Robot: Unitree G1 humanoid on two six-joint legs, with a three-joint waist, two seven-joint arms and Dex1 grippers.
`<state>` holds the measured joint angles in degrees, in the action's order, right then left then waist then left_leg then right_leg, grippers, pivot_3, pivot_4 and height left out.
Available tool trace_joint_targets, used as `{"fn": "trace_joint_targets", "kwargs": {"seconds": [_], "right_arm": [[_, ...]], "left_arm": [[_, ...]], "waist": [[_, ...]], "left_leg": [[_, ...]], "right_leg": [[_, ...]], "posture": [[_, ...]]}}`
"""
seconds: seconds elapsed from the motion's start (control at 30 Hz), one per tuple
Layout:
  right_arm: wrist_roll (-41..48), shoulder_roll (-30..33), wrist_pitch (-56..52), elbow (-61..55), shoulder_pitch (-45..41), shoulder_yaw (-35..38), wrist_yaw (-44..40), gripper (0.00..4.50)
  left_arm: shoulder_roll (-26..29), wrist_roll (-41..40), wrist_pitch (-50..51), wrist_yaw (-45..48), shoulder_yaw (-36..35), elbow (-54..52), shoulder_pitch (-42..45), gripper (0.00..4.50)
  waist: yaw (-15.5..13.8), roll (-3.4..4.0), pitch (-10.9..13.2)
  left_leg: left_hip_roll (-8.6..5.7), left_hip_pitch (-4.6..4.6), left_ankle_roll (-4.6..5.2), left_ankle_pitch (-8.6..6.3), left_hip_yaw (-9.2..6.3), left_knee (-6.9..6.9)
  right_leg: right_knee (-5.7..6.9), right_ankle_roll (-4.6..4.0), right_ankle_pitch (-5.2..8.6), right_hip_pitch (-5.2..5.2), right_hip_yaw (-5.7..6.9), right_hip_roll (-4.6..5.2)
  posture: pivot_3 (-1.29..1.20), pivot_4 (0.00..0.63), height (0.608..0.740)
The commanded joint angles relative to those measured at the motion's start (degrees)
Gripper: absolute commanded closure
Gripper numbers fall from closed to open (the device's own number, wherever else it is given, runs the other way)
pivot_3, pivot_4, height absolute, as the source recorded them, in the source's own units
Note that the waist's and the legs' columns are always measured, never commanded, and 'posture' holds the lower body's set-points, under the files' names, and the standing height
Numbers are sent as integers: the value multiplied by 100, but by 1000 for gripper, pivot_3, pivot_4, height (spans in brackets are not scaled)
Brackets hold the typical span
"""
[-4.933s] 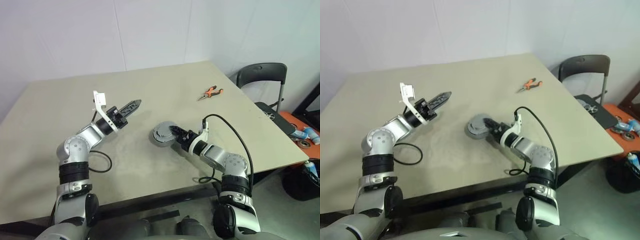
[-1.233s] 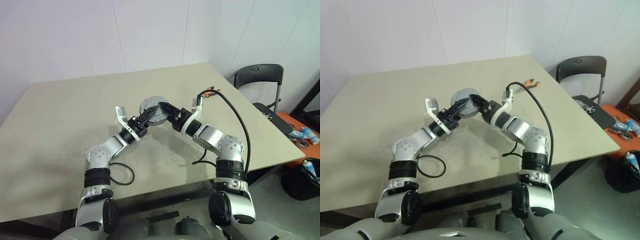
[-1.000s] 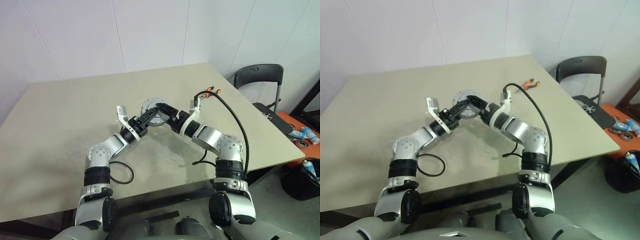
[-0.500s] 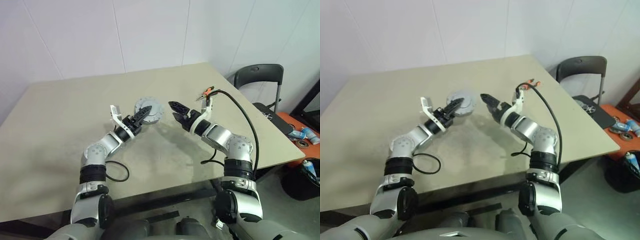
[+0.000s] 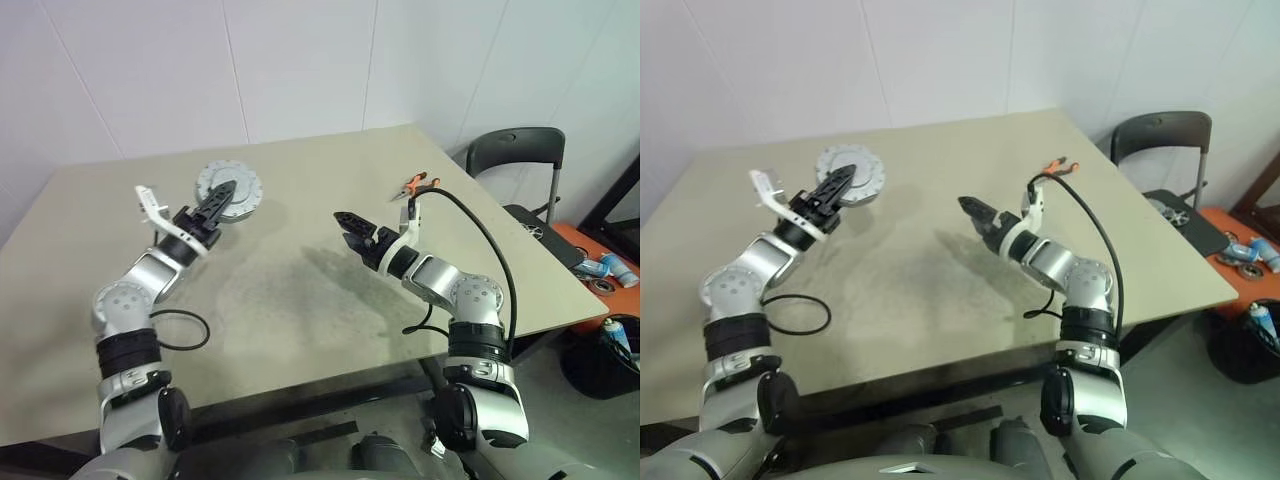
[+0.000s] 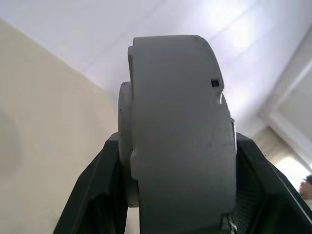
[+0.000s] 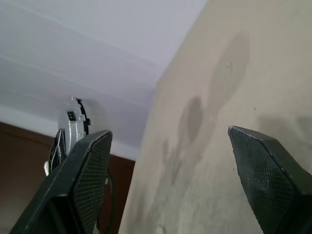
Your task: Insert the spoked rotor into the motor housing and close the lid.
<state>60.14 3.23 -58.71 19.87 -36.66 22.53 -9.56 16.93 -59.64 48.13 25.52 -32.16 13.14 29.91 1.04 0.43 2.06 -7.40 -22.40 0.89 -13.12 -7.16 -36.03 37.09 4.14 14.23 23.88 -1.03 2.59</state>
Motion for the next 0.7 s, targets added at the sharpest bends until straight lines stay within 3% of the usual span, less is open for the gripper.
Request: {"fn": "trace_joint_targets", "kwargs": {"seconds": [0.03,0.33,0.7], "right_arm": [[-85,25,-42,66,-309,-134,-195,539],[-264,53,-110,76,-285,-139,-241,539],[-298,30,-127,-166,-23,-51,-54,539]], "left_arm": [[170,-302,-81,-96,-262,-480,-26,2016],[58,-140,-281,-188,-229,-292,-104,2016],[453,908,-1316,-98,-102,875,28,2016]], "waist": [[-8,-2,1],[-30,-13,-2],[-13,-14,-2]], "left_leg": [[0,0,0,0,1,-1],[-2,0,0,-1,2,-4],[1,-1,-1,0,11,3]], "right_leg": [[0,0,0,0,-1,0],[-3,0,0,-3,-1,1],[1,-1,-1,9,-12,-1]], "posture": [[0,0,740],[0,0,740],[0,0,740]]}}
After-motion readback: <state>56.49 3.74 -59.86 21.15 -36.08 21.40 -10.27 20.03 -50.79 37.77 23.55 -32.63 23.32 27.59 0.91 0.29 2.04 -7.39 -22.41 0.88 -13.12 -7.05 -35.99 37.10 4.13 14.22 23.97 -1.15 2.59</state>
